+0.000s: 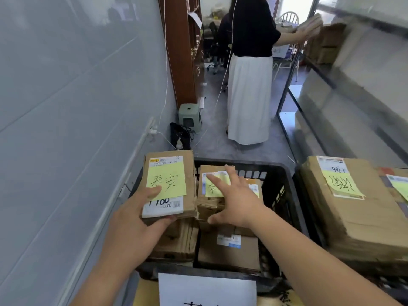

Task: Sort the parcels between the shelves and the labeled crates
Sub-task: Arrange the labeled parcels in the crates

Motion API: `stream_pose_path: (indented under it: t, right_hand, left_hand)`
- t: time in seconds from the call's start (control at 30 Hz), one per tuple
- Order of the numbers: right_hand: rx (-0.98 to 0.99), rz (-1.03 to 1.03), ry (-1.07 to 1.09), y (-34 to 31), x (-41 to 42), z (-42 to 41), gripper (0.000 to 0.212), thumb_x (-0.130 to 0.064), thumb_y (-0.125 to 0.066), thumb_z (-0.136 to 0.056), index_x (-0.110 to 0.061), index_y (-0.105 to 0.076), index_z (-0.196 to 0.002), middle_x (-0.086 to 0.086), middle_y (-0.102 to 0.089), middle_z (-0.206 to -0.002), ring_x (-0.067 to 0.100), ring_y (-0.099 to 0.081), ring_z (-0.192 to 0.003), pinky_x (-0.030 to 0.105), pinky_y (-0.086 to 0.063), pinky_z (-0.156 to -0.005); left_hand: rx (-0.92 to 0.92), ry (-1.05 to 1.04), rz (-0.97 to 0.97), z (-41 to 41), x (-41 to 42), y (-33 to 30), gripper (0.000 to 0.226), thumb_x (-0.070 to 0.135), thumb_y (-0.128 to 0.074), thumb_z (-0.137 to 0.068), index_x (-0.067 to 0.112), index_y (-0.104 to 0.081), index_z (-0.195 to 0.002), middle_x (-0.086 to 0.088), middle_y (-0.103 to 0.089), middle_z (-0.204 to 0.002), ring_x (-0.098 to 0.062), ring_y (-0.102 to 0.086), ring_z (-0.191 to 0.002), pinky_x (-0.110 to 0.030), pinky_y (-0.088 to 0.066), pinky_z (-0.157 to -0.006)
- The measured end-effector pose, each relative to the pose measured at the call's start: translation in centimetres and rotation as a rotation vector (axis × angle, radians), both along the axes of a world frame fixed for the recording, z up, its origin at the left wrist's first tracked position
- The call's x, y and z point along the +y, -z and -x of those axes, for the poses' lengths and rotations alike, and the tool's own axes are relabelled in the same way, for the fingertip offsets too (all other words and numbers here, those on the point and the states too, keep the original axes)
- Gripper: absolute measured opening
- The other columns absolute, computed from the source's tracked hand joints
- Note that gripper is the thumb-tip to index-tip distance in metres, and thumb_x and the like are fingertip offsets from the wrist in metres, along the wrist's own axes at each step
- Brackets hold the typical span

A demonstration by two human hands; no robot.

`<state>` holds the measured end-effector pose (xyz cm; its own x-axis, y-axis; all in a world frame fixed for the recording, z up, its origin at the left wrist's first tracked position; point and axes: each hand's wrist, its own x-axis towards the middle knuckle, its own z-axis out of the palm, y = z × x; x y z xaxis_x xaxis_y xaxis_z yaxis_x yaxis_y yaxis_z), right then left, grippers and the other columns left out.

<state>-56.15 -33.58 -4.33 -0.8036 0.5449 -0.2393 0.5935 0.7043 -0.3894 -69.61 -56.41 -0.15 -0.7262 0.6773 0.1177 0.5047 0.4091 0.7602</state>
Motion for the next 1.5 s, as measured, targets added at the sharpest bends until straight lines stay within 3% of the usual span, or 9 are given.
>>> stream_pose_path:
  t: [0.17, 0.4, 0.47, 0.63, 0.9, 1.03, 1.2, 1.33, 1.5]
  right_hand:
    - [0.048, 0.061, 0.035, 2.5, 0.1, 0.7, 0.104, -0.034, -0.085, -0.081, -0.054, -0.018, -0.157, -0.013, 0.014, -0.17, 0.032, -0.034, -0.149, 0.041, -0.048, -0.11]
    - [0.32, 0.09, 0.295, 1.7, 2.9, -5.2, 0.08, -0.029, -0.082, -0.086, -0.043, -0.041, -0.153, -0.02, -0.016, -0.168, 0.011, -0.029, -0.151, 0.03, -0.029, -0.121]
    - [0.285, 0.08, 0.325, 1.8, 3.5, -6.9, 0.081, -0.027, -0.082, -0.086, -0.043, -0.04, -0.153, -0.022, -0.014, -0.167, 0.009, -0.029, -0.15, 0.03, -0.032, -0.12]
    - [0.257, 0.085, 0.32, 3.3, 3.6, -8.6, 0.08, -0.025, -0.08, -0.089, -0.044, -0.037, -0.154, -0.026, -0.008, -0.167, 0.006, -0.022, -0.153, 0.03, -0.031, -0.121]
    - [0.193, 0.061, 0.271, 4.4, 3.6, -8.5, 0.082, -0.029, -0.077, -0.091, -0.045, -0.03, -0.156, -0.022, -0.002, -0.169, 0.012, -0.016, -0.155, 0.031, -0.027, -0.121]
    - [0.058, -0.028, 0.235, 4.0, 3.9, -8.7, 0.083, -0.029, -0.074, -0.091, -0.041, -0.025, -0.158, -0.014, -0.003, -0.171, 0.023, -0.016, -0.156, 0.038, -0.034, -0.119]
    - [-0.058, -0.06, 0.221, 3.6, 3.5, -8.3, 0.089, -0.034, -0.072, -0.093, -0.041, -0.014, -0.16, -0.011, 0.003, -0.171, 0.036, -0.004, -0.158, 0.047, -0.028, -0.123]
    - [-0.096, -0.094, 0.201, 2.9, 3.0, -8.3, 0.092, -0.043, -0.071, -0.092, -0.042, -0.009, -0.161, -0.005, 0.004, -0.172, 0.036, 0.002, -0.158, 0.05, -0.016, -0.126]
    - [-0.068, -0.142, 0.163, 2.0, 1.7, -9.2, 0.091, -0.05, -0.067, -0.093, -0.043, -0.007, -0.161, -0.004, 0.0, -0.173, 0.027, 0.004, -0.159, 0.046, -0.014, -0.128]
  left_hand:
    - [-0.008, 0.033, -0.012, 1.4, 0.6, 1.0, 0.064, 0.029, -0.091, -0.071, 0.052, -0.055, -0.118, 0.033, -0.056, -0.111, -0.003, -0.06, -0.106, -0.009, -0.043, -0.076]
    - [-0.034, 0.131, 0.011, 1.2, 4.4, 2.6, 0.062, 0.035, -0.088, -0.074, 0.048, -0.053, -0.124, 0.035, -0.05, -0.112, 0.001, -0.049, -0.104, -0.011, -0.039, -0.081]
    - [-0.027, 0.174, 0.044, 0.6, 6.0, 3.1, 0.06, 0.036, -0.086, -0.076, 0.047, -0.051, -0.124, 0.031, -0.05, -0.114, 0.003, -0.043, -0.106, -0.01, -0.036, -0.081]
    - [-0.04, 0.227, 0.142, -0.3, 9.1, 5.1, 0.062, 0.041, -0.084, -0.077, 0.053, -0.045, -0.123, 0.02, -0.056, -0.123, -0.009, -0.05, -0.116, -0.034, -0.045, -0.096]
    - [0.039, 0.256, 0.277, -1.1, 11.3, 6.7, 0.063, 0.041, -0.081, -0.081, 0.04, -0.046, -0.134, 0.012, -0.058, -0.126, -0.005, -0.046, -0.102, -0.026, -0.039, -0.078]
    - [0.066, 0.28, 0.305, -1.5, 11.6, 7.5, 0.065, 0.043, -0.078, -0.084, 0.04, -0.042, -0.138, 0.009, -0.057, -0.135, -0.013, -0.054, -0.117, -0.03, -0.049, -0.087]
    - [0.111, 0.298, 0.285, -1.9, 11.6, 7.8, 0.068, 0.046, -0.074, -0.086, 0.04, -0.038, -0.144, 0.009, -0.054, -0.137, -0.013, -0.052, -0.12, -0.031, -0.049, -0.093]
    - [0.173, 0.313, 0.28, -1.9, 11.3, 7.4, 0.074, 0.05, -0.075, -0.084, 0.043, -0.034, -0.145, 0.009, -0.043, -0.149, -0.014, -0.044, -0.133, -0.036, -0.044, -0.104]
    - [0.27, 0.29, 0.333, -2.9, 10.5, 6.0, 0.092, 0.06, -0.071, -0.083, 0.05, -0.013, -0.154, 0.003, -0.011, -0.167, -0.023, -0.016, -0.152, -0.045, -0.027, -0.119]
